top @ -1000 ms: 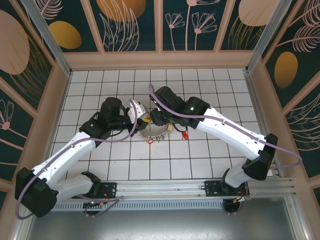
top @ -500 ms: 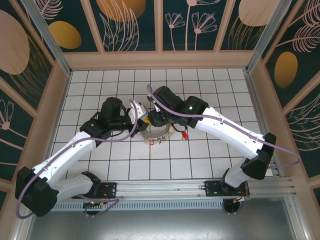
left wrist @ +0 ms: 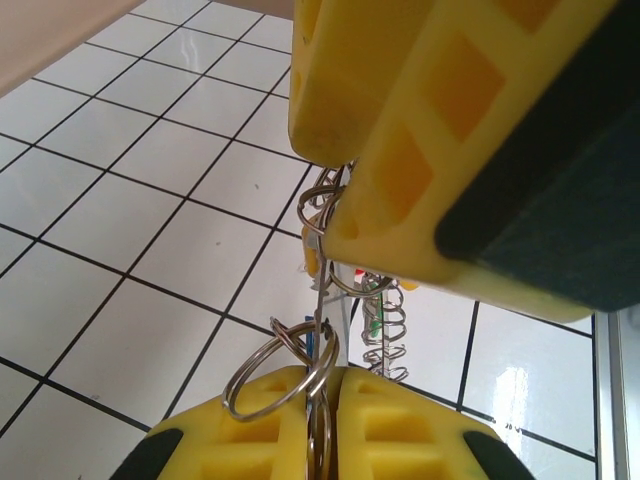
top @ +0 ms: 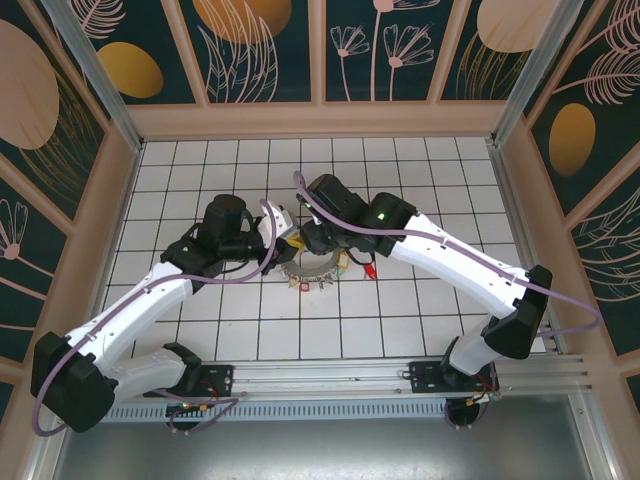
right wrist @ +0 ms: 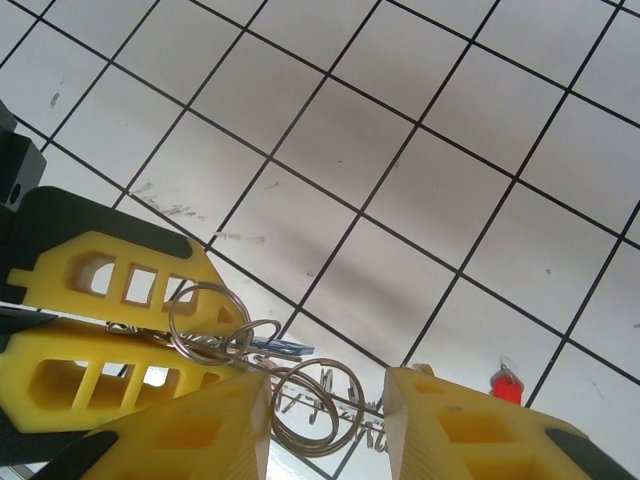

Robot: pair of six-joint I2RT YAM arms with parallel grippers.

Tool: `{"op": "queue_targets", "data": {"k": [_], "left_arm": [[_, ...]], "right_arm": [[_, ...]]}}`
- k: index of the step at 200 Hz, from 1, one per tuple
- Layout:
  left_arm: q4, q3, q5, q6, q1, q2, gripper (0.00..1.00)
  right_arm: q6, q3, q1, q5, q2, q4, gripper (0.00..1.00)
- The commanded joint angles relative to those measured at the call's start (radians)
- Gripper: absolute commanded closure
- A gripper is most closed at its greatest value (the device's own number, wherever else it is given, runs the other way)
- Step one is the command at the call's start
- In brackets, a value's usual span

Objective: Put the keys on the keyring

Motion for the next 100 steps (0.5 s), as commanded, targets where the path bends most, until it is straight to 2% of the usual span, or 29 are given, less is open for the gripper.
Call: {"op": "queue_targets", "data": {"k": [1,26,100], "left_arm": [[0.036,0.049,0.033,-0.016,-0.001,-0.001,1.0],[0.034,0.044,0.031,-0.009,-0.001,-0.001,1.0],[0.033,0.023,0.026,0.011,-0.001,-0.013,1.0]], "right_arm": [[0.008,0.013,0.004,0.058,0.007,-0.07,0.69],[0.015,0.017,0.004,0.051,-0.006,-0.056,0.78],[0.028,-0.009,0.003,0.047,-0.045,-0.051,0.84]]}}
